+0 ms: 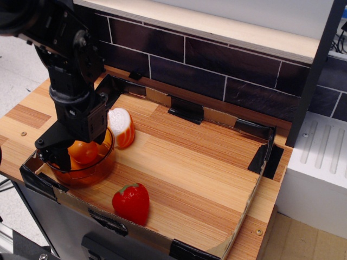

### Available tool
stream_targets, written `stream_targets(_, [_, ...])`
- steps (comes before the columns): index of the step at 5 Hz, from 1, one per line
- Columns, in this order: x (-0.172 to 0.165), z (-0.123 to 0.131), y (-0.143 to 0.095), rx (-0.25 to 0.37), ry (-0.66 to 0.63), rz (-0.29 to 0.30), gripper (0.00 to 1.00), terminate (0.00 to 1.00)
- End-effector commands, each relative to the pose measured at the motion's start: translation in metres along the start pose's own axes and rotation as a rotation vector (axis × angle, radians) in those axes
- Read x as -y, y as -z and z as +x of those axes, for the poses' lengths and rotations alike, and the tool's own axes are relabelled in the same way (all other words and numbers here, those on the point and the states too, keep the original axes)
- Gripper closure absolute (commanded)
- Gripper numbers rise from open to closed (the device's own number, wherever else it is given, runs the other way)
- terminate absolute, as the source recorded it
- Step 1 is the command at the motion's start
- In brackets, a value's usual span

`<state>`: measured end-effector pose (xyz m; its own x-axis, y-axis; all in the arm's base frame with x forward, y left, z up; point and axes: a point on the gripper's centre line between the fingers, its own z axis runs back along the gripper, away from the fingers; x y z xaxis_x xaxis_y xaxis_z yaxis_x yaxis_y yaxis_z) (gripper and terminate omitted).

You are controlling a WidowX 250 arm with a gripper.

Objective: Take carrot out of pot

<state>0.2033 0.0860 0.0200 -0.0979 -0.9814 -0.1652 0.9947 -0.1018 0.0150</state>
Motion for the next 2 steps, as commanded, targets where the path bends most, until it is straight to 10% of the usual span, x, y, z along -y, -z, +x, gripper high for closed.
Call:
stream_targets(1, [-0.0169,-0.0021,0.0054,-0.03,-0.002,0.0,0.0,0.0])
stream_targets(2, [-0.0177,-0.0021,0.0064,-0.034,-0.003,-0.002,0.0,0.0])
